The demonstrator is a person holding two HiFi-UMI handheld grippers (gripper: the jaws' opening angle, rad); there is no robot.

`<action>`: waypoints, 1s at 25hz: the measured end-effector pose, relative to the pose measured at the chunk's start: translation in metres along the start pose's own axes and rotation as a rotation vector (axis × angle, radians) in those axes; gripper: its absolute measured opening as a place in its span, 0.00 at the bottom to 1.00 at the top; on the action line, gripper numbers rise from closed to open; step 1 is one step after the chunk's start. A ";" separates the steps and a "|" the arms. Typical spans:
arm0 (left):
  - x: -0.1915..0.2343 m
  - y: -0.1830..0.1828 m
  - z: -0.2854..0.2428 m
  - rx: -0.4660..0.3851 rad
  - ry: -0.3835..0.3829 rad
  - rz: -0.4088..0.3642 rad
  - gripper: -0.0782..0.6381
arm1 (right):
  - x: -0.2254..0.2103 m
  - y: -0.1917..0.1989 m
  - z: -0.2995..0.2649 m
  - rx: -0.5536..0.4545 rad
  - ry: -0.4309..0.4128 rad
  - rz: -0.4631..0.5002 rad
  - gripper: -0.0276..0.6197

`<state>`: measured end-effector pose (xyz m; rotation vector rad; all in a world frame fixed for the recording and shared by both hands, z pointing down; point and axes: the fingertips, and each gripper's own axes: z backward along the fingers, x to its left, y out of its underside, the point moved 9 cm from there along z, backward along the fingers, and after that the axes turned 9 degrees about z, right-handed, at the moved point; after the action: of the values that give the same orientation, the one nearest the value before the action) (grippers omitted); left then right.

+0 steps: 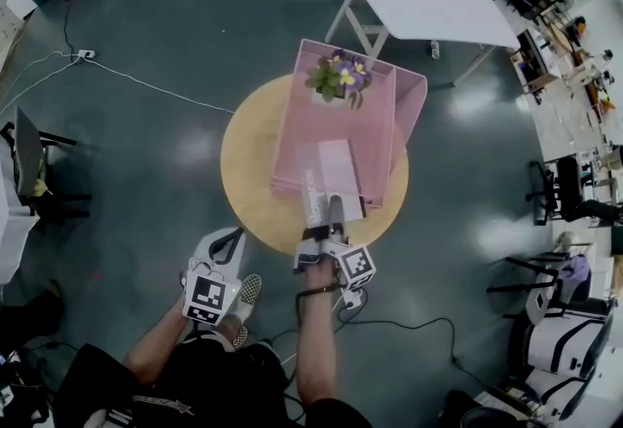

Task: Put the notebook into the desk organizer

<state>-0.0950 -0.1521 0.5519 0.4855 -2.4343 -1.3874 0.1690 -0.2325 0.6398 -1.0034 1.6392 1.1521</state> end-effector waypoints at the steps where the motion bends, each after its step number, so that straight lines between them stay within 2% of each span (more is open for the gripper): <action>1: 0.000 0.000 0.001 -0.002 0.001 0.000 0.12 | 0.000 0.000 0.002 0.002 0.002 0.005 0.47; 16: -0.015 0.003 0.031 -0.058 0.022 -0.012 0.12 | 0.012 0.001 0.048 -0.001 0.036 0.103 0.47; 22: -0.030 0.003 0.057 -0.098 0.041 -0.023 0.12 | 0.030 0.003 0.083 -0.003 0.020 0.205 0.47; 25: -0.039 0.000 0.074 -0.132 0.047 -0.033 0.12 | 0.048 0.004 0.107 0.001 0.011 0.325 0.47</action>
<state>-0.0906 -0.0789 0.5124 0.5219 -2.2898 -1.5208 0.1727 -0.1347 0.5749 -0.7601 1.8583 1.3576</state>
